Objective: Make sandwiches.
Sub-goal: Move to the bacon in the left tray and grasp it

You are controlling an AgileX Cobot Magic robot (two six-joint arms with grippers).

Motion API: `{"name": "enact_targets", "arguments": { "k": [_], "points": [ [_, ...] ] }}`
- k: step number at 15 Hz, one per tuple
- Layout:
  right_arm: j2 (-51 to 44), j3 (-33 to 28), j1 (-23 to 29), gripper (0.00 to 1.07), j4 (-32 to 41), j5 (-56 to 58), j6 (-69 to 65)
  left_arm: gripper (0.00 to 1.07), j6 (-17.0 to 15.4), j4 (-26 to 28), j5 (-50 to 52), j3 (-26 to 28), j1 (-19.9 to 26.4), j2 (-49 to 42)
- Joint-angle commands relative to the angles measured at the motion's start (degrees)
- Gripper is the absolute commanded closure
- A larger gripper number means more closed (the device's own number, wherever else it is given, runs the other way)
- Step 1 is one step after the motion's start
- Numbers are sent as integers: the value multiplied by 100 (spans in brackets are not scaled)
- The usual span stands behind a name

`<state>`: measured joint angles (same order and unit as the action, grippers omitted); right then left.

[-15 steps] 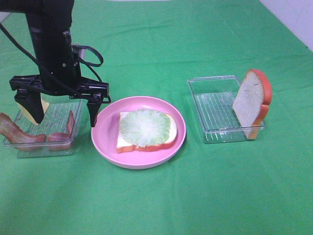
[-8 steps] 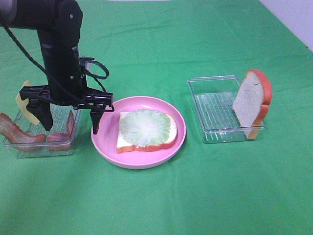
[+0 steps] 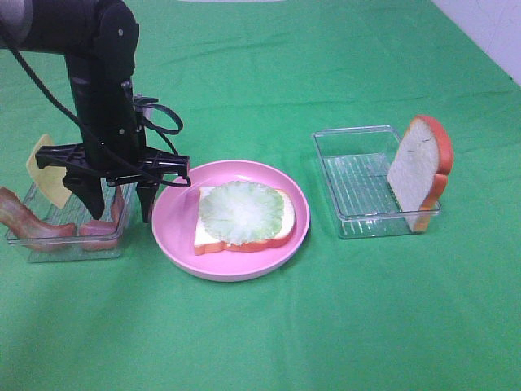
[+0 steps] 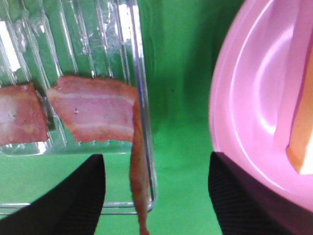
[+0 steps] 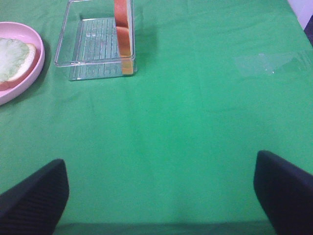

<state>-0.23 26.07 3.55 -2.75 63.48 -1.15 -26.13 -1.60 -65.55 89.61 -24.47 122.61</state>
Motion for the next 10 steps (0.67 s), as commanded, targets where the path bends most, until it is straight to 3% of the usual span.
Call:
{"name": "enact_targets", "arguments": {
  "k": [1,4,6,10],
  "points": [
    [-138,-17,-6,9,-11,-40,23,49,-29,6,-29,-23,-6,23],
    [-138,-17,-6,9,-11,-40,23,52,-29,6,-29,-23,-6,23],
    [-138,-17,-6,9,-11,-40,23,63,-29,6,-29,-23,-6,23],
    [-138,-17,-6,9,-11,-40,23,94,-29,11,-29,-23,-6,23]
  ]
}}
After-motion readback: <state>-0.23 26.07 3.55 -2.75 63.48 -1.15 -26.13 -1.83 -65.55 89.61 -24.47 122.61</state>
